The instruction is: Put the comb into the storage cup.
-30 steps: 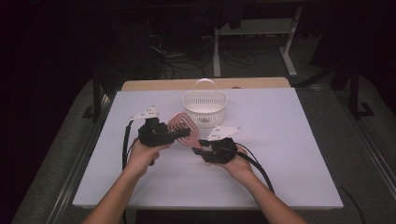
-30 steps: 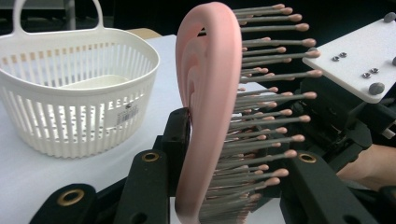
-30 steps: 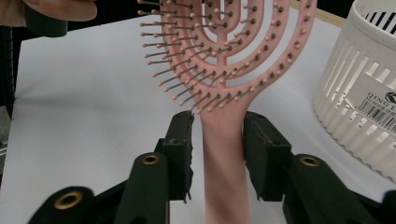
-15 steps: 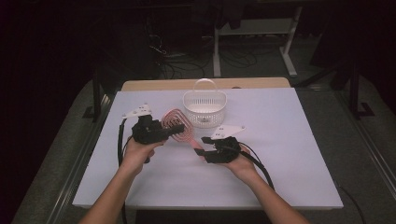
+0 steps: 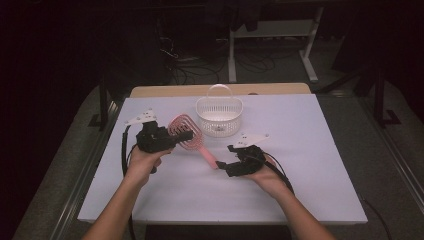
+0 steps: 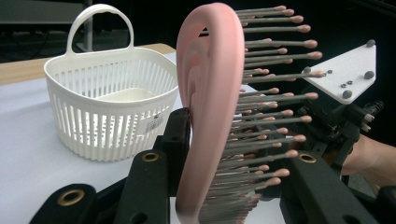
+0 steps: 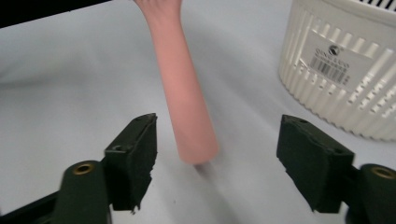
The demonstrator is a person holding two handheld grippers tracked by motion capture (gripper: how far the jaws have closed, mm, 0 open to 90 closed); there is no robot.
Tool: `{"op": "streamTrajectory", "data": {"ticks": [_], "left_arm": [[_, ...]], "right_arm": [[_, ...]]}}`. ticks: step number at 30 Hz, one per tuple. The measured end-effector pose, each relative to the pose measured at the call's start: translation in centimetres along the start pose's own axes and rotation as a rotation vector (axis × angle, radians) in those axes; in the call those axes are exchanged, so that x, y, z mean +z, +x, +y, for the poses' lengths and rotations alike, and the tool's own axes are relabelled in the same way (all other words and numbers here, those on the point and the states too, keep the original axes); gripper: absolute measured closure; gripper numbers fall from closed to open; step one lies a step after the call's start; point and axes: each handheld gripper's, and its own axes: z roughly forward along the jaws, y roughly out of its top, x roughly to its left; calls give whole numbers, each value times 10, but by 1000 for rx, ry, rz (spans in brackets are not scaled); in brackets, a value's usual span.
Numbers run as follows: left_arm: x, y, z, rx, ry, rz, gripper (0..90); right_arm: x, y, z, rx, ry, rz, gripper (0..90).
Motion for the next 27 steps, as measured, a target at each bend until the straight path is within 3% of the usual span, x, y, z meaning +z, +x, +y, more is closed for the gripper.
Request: {"op": "streamTrajectory", "data": {"ticks": [4, 21, 27], "left_arm": [[-3, 1, 1, 3, -6, 7, 645], [-12, 5, 4, -3, -33, 19, 646], [-13, 6, 4, -3, -38, 22, 646]], "right_arm": [[-6, -4, -4, 25, 13, -30, 214], [-36, -20, -34, 86, 23, -73, 22], [-46, -23, -48, 101, 28, -78, 7]]}}
